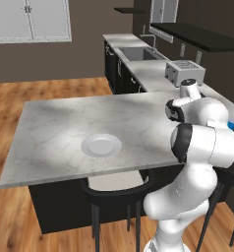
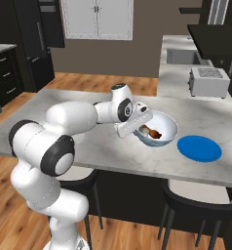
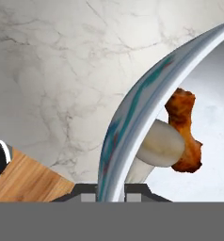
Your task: Pick the chicken drumstick and mushroom from their plates and place them in the bowl. Then put the bowl in the fridge.
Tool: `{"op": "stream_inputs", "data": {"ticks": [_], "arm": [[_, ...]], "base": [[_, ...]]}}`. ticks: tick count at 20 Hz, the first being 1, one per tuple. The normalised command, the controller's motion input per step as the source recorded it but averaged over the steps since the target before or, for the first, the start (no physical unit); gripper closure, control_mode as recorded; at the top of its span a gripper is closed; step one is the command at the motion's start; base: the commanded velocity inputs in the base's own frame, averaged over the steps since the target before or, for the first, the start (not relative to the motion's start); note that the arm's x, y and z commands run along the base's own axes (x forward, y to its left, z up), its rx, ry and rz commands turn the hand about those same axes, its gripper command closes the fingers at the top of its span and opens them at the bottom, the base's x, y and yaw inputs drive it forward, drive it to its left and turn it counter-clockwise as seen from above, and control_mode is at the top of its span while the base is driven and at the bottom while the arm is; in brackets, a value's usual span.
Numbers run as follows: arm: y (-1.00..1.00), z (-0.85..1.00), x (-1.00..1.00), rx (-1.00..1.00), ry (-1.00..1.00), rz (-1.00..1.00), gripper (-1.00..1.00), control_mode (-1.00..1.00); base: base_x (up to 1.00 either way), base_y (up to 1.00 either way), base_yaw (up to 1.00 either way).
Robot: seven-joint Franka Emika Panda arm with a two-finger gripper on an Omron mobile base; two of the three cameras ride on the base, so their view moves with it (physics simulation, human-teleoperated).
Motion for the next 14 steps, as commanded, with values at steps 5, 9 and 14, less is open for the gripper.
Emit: {"op": "stream_inputs", "data": {"ticks": [5, 9, 14], "arm": [[0.36, 0.36, -0.45, -0.08, -0.03, -0.03, 1.00, -1.00], [0.51, 0.18, -0.42, -0.14, 0.00, -0.07, 1.00, -1.00], [0.44, 0.20, -0.34, -0.05, 0.00, -0.06, 1.00, -1.00]], "base": [[0.00, 0.00, 0.00], [0.00, 0.00, 0.00], [0.00, 0.00, 0.00]]}}
